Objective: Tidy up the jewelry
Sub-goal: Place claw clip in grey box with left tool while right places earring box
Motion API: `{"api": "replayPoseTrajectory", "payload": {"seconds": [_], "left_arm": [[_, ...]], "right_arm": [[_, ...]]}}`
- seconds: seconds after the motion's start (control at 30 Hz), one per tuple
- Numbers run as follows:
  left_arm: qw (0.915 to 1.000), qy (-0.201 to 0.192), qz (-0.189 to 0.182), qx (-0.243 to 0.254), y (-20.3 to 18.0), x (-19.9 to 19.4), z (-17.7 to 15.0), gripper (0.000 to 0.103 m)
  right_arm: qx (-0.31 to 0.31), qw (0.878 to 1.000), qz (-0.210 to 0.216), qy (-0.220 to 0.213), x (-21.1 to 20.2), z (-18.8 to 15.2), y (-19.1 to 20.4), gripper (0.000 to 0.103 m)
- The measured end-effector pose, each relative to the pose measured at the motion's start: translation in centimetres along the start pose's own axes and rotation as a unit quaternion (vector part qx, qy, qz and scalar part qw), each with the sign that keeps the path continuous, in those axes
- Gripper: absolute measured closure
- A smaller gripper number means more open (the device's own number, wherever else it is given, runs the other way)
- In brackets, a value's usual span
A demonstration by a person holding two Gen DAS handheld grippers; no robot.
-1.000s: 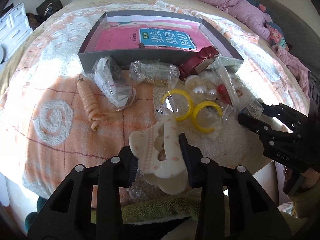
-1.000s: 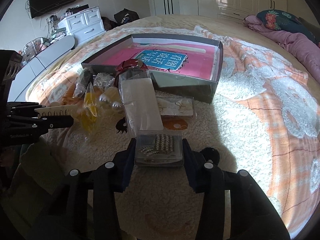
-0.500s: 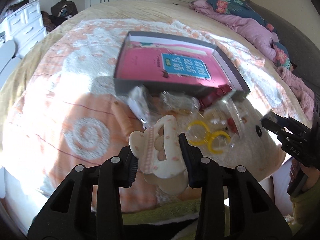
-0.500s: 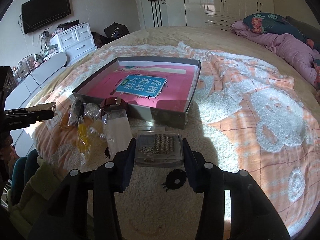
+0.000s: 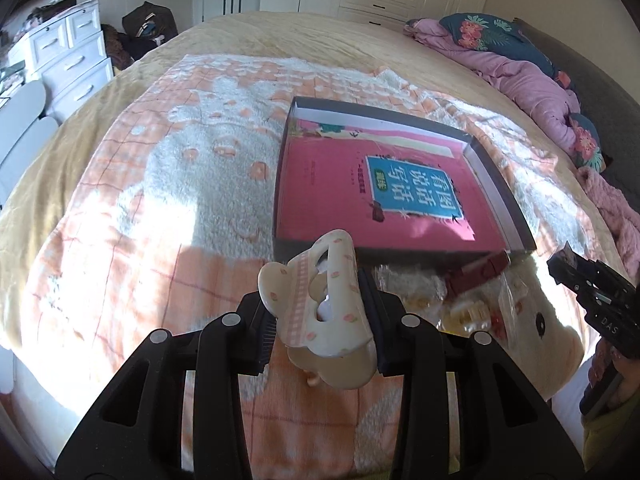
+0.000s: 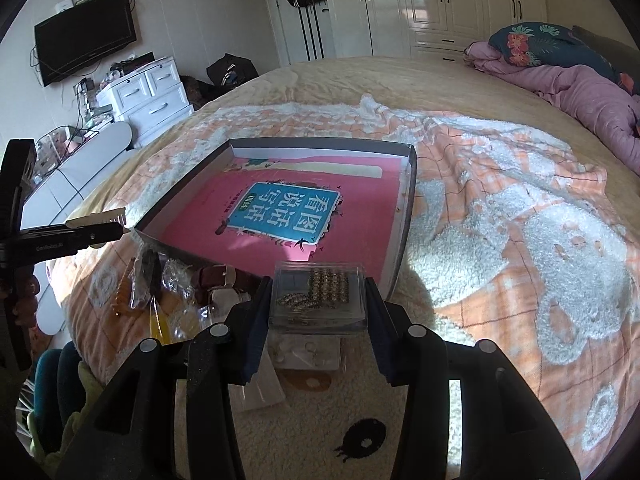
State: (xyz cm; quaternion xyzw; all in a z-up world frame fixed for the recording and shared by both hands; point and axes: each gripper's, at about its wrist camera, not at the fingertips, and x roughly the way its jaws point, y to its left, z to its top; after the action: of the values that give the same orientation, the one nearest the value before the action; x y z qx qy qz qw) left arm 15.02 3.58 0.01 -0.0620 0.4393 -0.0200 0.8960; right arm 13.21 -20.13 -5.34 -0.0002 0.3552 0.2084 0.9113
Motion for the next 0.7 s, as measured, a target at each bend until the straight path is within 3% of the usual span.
{"api": "replayPoseTrajectory", "payload": {"seconds": [0.4, 0.7], "left_arm": [[1.0, 0.009, 0.001, 0.003, 0.0, 3.5, 5.0, 0.074], [0.9993, 0.035, 0.001, 0.009, -0.6, 6.7, 6.1, 0.074]], "right_arm": [[0.008, 0.999, 0.003, 0.032, 5.8, 3.3, -0.5, 0.06], [0.031, 0.998, 0.0, 0.057, 7.9, 3.4, -1.3, 0.06]]}}
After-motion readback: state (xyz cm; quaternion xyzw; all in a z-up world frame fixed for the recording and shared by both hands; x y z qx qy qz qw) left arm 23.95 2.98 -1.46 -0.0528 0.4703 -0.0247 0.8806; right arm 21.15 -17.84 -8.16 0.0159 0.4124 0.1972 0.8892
